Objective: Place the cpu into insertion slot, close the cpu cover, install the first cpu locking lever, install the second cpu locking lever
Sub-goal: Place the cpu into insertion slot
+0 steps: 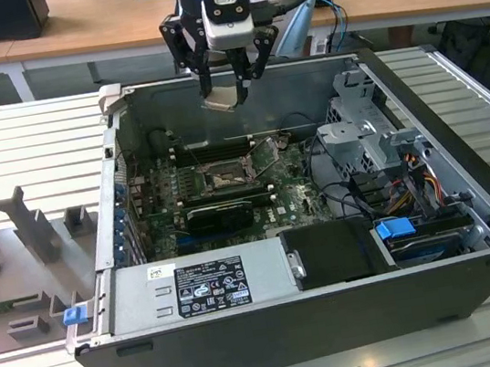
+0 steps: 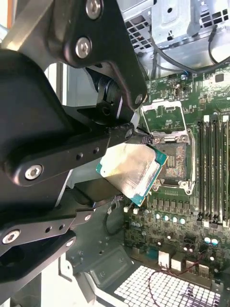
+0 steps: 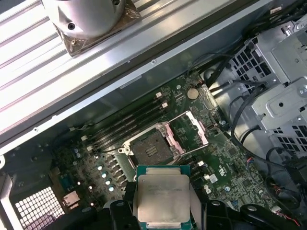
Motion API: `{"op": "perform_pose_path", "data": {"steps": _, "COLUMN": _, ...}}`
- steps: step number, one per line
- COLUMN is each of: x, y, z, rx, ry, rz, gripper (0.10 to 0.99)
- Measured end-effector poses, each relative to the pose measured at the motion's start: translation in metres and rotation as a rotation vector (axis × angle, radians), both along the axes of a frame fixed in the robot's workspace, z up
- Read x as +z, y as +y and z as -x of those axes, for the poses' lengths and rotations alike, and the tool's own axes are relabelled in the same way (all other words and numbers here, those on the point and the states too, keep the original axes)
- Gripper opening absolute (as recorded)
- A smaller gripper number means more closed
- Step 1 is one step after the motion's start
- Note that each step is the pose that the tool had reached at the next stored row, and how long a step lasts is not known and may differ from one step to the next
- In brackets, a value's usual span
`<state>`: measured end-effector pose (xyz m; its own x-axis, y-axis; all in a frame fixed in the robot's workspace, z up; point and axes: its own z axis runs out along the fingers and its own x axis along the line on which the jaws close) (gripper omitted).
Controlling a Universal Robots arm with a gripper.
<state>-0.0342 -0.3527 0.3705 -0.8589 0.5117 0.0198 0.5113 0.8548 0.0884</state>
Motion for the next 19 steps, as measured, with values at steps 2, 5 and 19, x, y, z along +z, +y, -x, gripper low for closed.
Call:
{"op": "perform_pose_path", "data": {"steps": 2, "x": -0.0001, "y": 0.0, "z": 0.0, "rx": -0.019, "ry": 0.0, "rz": 0.0, "gripper": 0.529}}
{"op": "perform_pose_path", "data": {"steps": 5, "x": -0.0003, "y": 0.0, "z": 0.0, "rx": -0.042, "ry": 0.0, "rz": 0.0, "gripper": 0.529}}
{"op": "perform_pose_path", "data": {"steps": 19, "x": -0.0011, "y": 0.0, "z": 0.0, "rx": -0.178, "ry": 0.0, "rz": 0.0, "gripper": 0.529}}
